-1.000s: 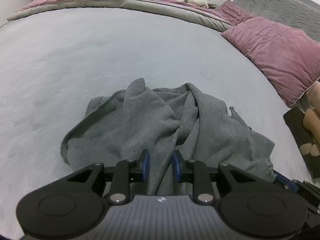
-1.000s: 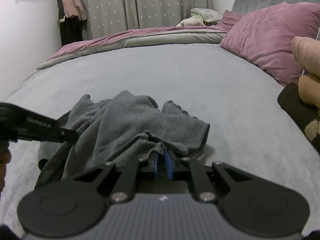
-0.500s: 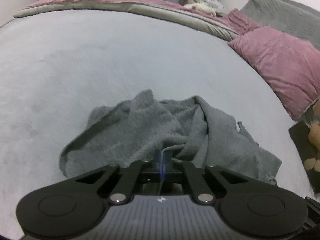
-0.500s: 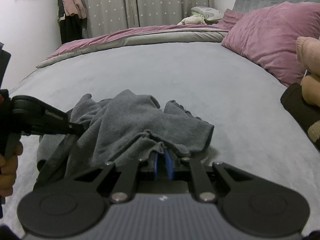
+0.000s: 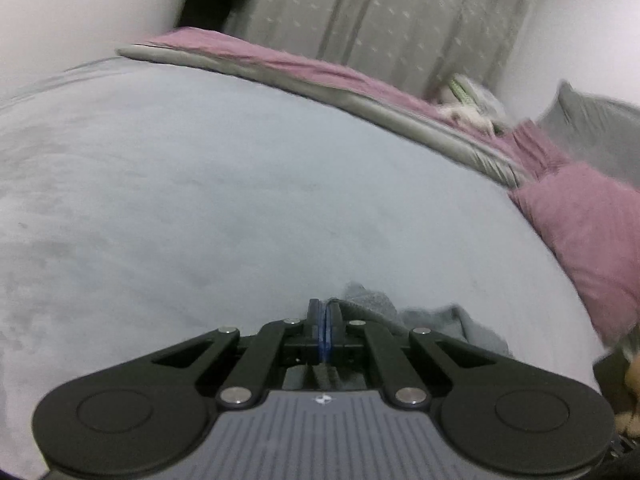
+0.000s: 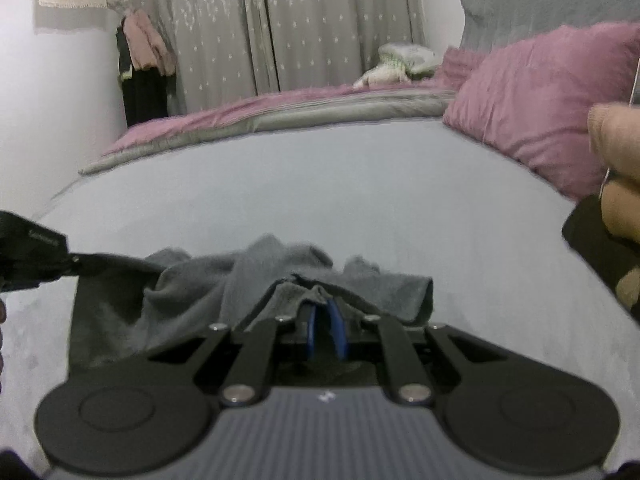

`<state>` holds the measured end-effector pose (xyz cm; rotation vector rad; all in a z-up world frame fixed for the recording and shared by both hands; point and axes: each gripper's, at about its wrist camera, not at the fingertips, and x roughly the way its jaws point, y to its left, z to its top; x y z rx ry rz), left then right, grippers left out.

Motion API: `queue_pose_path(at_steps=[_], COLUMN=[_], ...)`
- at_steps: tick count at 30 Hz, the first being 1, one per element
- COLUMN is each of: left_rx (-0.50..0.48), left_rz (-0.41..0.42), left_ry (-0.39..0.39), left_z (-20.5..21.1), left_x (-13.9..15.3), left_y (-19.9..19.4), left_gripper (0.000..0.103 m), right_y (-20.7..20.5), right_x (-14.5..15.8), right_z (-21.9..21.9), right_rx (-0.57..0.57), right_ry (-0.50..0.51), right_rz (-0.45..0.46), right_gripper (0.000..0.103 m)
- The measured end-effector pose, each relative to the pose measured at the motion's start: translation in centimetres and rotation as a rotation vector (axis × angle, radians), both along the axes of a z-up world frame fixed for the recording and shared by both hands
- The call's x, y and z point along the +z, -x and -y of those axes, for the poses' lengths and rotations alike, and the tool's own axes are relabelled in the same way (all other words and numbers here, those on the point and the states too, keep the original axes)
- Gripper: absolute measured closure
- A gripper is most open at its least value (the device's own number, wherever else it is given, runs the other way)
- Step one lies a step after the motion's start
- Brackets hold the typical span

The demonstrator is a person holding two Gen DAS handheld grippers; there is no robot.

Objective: Fold clothes

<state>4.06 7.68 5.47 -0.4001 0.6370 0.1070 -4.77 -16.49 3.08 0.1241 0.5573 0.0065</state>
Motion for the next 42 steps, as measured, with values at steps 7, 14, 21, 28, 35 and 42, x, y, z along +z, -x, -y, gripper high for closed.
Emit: queue_pose_path(at_steps=[7,14,21,28,35,42], left_rx=[0.107,0.173,0.215,0.209,0.202,0.199], left_rz=[0.043,0.092,0.132,0.154,0.135,0.101], left_ry=[0.094,0.161,0.19,0.142,0.083,0.013], left_z=[-4.2,-6.8,-8.4,-8.9,-8.7,-8.3], left_x=[0.4,0.6,1.2,1.8,1.0,-0.8], left_y=[-0.5,-1.8,-4.3,-8.3,-14.0,-19.4], left_gripper=[0.102,0.102,0.102,0.102,0.102,0.102], right_y=[0.1,-3.6,-8.8,-14.9,-22.0,-29.4], right_x=[3.5,4.7,7.2,7.8,5.3,2.0], right_z=[-1.9,-2.7,-3.0,-3.8,-5.2,-6.0], right_rx=[0.019,0.016,-0.019,-0.022,-0.02,-0.034], right_ry=[0.081,0.102,0.137,0.209,0.282,0.324], right_rz=[0.134,0.147,0.212,0.237,0.218,0.188], right_gripper=[0.097,0.097,0.098,0.098,0.098,0.098])
